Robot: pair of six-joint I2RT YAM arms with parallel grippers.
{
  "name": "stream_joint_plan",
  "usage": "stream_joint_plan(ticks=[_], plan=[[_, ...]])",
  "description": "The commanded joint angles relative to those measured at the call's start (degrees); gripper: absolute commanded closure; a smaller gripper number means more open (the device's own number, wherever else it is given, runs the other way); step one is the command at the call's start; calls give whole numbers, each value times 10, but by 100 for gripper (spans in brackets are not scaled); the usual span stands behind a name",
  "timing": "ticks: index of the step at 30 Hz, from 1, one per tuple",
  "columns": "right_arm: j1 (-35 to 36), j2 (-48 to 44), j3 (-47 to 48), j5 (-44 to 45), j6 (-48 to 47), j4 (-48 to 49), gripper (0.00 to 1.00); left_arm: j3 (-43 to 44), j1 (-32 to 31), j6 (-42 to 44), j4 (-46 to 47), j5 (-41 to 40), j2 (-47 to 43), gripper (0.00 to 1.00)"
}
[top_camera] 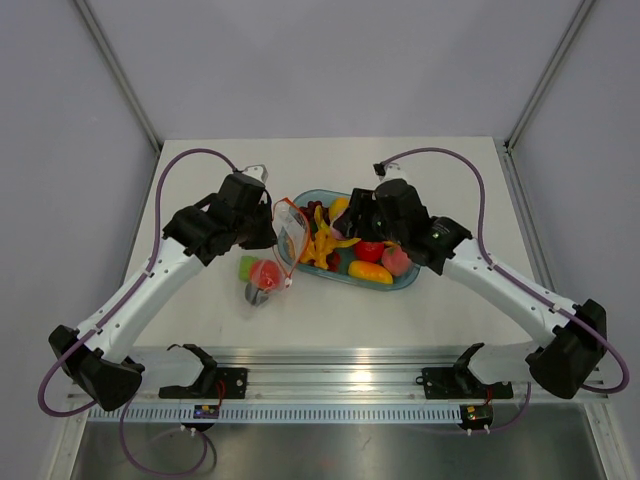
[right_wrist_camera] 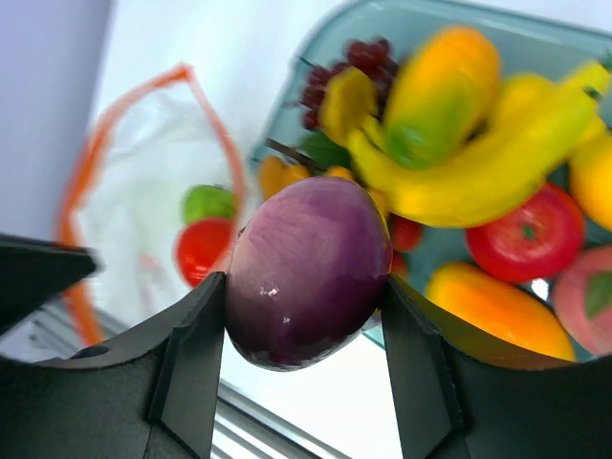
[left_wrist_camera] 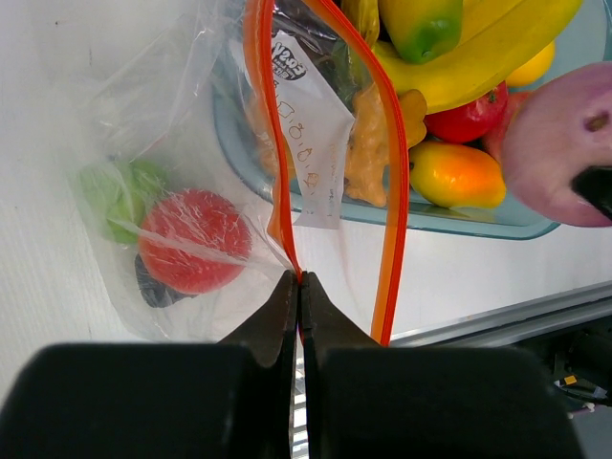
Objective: Place the food in the zip-top bag and seal the zipper
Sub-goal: Pick up the fake vegetable from the bin, then place the fake vegetable in the zipper food storage bag, then pick up the fake vegetable from the bin.
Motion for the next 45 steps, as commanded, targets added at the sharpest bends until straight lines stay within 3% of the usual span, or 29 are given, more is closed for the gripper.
stream_joint_plan(ticks=[1, 11, 13, 15, 18, 23, 27, 33, 39, 45], plan=[[24, 9, 74, -20, -20, 18, 62, 0, 1, 8, 24, 5, -8, 100], [79, 159, 203, -61, -36, 33, 57, -4, 1, 7, 22, 8, -25, 100], [83, 185, 225, -82, -39, 25, 43, -8, 1, 6, 24, 9, -32, 100], [83, 199, 241, -86, -45, 3, 15, -8, 1, 6, 25, 9, -35, 100], [83, 173, 231, -55, -51, 10, 6, -9, 1, 6, 23, 7, -37, 100], [74, 117, 187, 45, -60, 3, 6, -10, 1, 6, 24, 6, -36, 100], [47, 58, 125, 60, -43, 10, 15, -10, 1, 7, 23, 3, -32, 100], [16, 26, 5, 11, -16, 34, 29, 6, 1, 10, 7, -34, -33, 100], [16, 57, -73, -66, 13, 96, 28, 18, 1, 13, -5, -55, -30, 100], [16, 109, -90, -129, 34, 161, 24, 15, 1, 10, -10, -56, -34, 100]])
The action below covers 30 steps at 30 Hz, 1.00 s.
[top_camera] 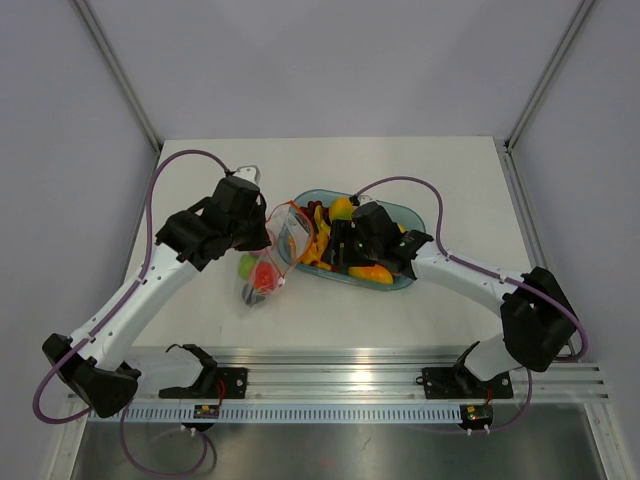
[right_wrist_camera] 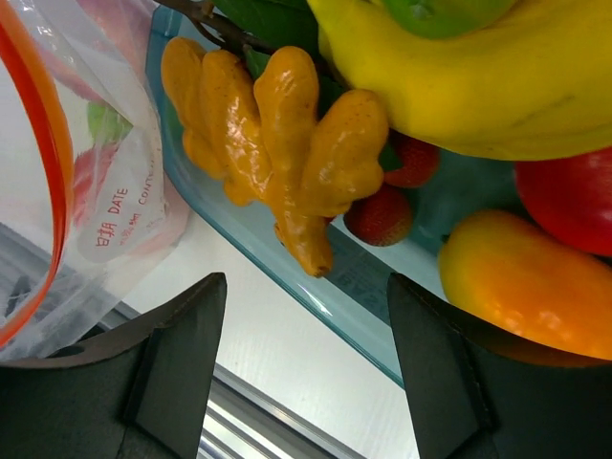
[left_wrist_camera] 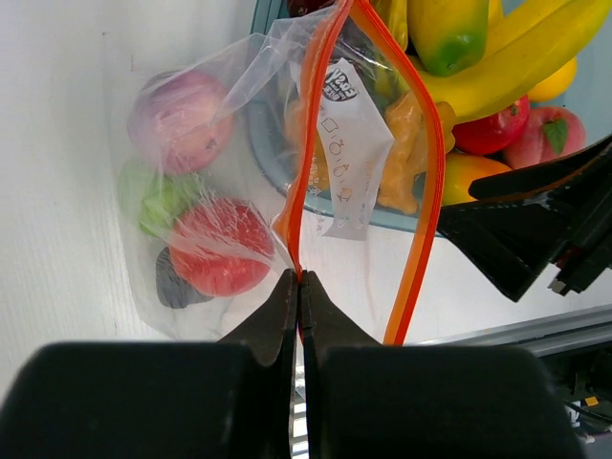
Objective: Place the food in the zip-top bag and seal the zipper
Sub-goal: Pick up the fake vegetable from the bin.
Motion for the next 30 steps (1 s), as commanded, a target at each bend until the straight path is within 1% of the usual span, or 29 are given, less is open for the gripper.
stream_joint_plan(ticks=[1, 3, 7, 13, 14, 15, 17, 18, 20, 21, 24, 26, 30], plan=[[2, 24, 2, -50, 19, 81, 24, 22, 1, 6, -2, -20, -11, 100], [2, 46, 9, -57, 19, 94, 25, 21, 2, 4, -4, -20, -11, 100], [2, 73, 19, -68, 21, 114, 30, 19, 1, 4, -4, -14, -13, 100], [2, 109, 31, -73, 21, 136, 30, 12, 1, 3, 0, -11, -14, 100], [2, 113, 32, -73, 23, 140, 33, 11, 1, 3, 1, -9, -14, 100], [2, 114, 32, -71, 24, 142, 36, 12, 1, 3, 2, -8, -14, 100], [2, 109, 28, -63, 30, 143, 45, 11, 2, 3, 2, -8, -14, 100], [2, 95, 25, -51, 32, 143, 58, 11, 1, 3, 1, -8, -14, 100], [2, 73, 13, -39, 33, 143, 72, 11, 1, 3, 1, -10, -16, 100], [2, 51, 9, -24, 32, 140, 86, 11, 1, 3, 1, -10, -16, 100], [2, 9, 14, 0, 19, 103, 100, 14, 2, 4, 2, -10, -16, 100], [2, -16, 26, 11, 5, 65, 100, 16, 1, 5, 3, -11, -14, 100], [2, -61, 30, 54, -13, 22, 100, 22, 1, 11, 0, -11, -10, 100]])
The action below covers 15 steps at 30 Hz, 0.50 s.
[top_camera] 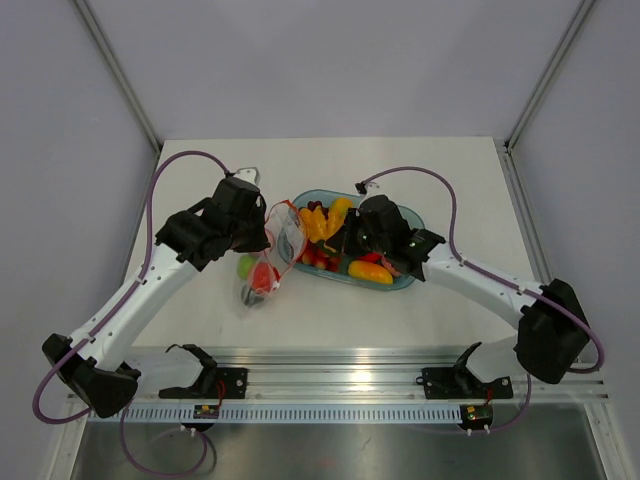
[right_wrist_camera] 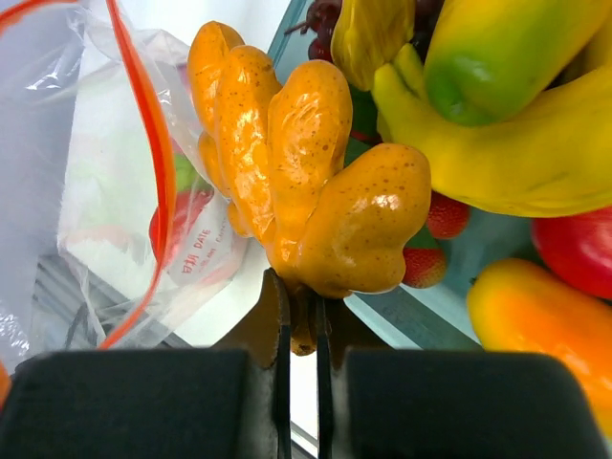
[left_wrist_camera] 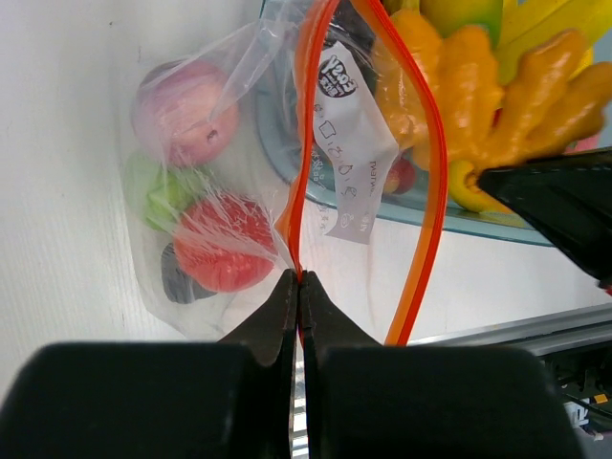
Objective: Place the food in the zip-top bag and seal the zipper
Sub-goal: Pick up the fake vegetable from the bin, then place the fake vegetable in the zipper food storage bag.
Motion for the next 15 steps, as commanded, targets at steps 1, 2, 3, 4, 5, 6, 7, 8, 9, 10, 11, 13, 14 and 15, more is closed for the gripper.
stream_joint_plan(ticks=[1, 2, 3, 4, 5, 6, 7, 8, 9, 10, 11, 13, 14, 15], plan=[[2, -46, 24, 58, -28, -56, 100, 23, 2, 10, 12, -9, -10, 100], [1, -60, 29, 70, -31, -63, 100, 23, 1, 11, 11, -10, -11, 100], [2, -69, 32, 76, -32, -68, 100, 25, 1, 11, 11, -10, -11, 100], [2, -76, 34, 81, -34, -78, 100, 25, 2, 10, 12, -10, -11, 100], [2, -90, 40, 88, -35, -81, 100, 25, 2, 11, 13, -10, -11, 100], [2, -94, 45, 90, -36, -81, 100, 26, 1, 11, 14, -10, -10, 100], [2, -101, 49, 88, -39, -87, 100, 25, 2, 11, 15, -7, -10, 100], [2, -101, 64, 85, -42, -94, 100, 25, 1, 12, 16, -6, -9, 100], [3, -101, 74, 79, -44, -100, 100, 25, 2, 12, 16, -5, -9, 100], [4, -92, 85, 74, -46, -108, 100, 23, 1, 12, 16, -5, -8, 100], [7, -86, 107, 67, -48, -112, 100, 21, 2, 13, 15, -5, -8, 100], [23, -63, 132, 68, -54, -133, 100, 19, 1, 12, 17, -5, -9, 100], [28, -55, 152, 67, -56, -139, 100, 18, 1, 12, 18, -5, -10, 100], [37, -48, 162, 67, -57, -148, 100, 18, 1, 11, 18, -4, -9, 100]])
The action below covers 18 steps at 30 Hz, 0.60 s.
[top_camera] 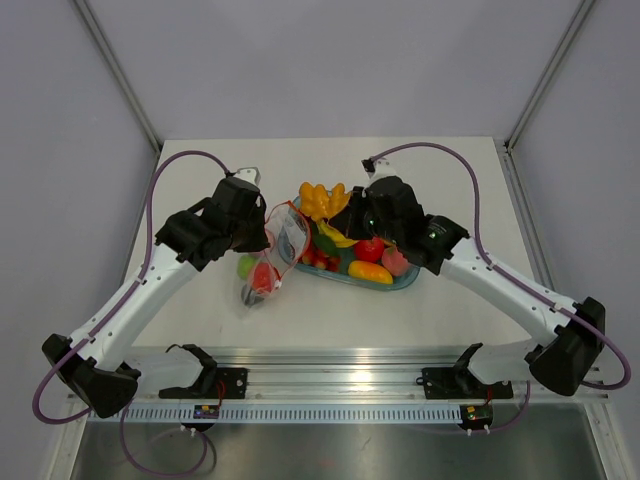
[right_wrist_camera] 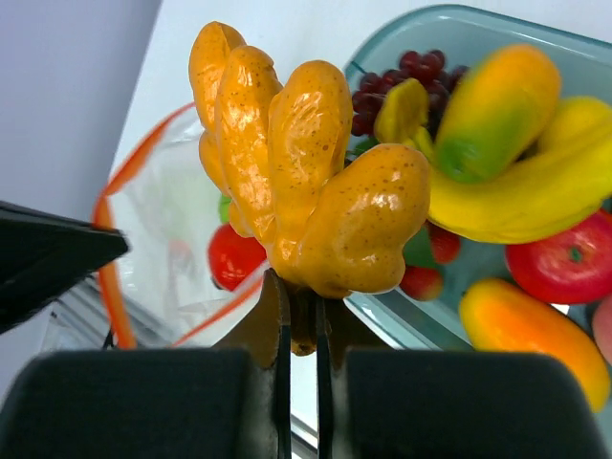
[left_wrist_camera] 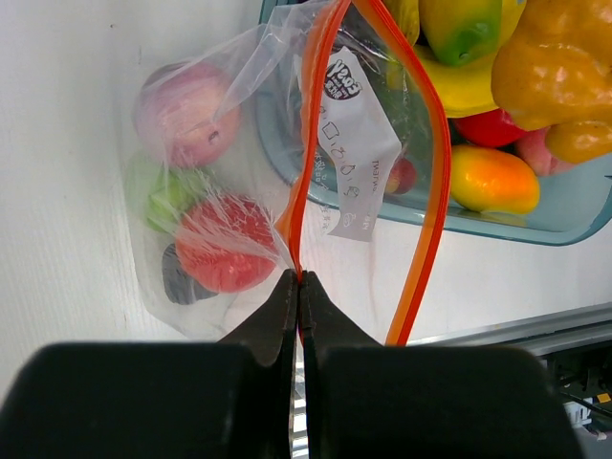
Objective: Place the food in the zip-top bag and seal the zipper
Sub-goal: Place the fake vegetable in the zipper food storage bag.
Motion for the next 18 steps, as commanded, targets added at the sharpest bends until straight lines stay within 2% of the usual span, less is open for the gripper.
stream_joint_plan(ticks=[1, 9, 18], plan=[[28, 38, 60, 5, -18, -33, 100, 17, 1, 6, 19, -4, -11, 100], [52, 89, 130, 10, -7, -131, 100, 21, 2, 9, 15, -4, -11, 100], [60, 124, 181, -4, -19, -184, 100, 17, 1, 9, 25, 5, -6, 100]])
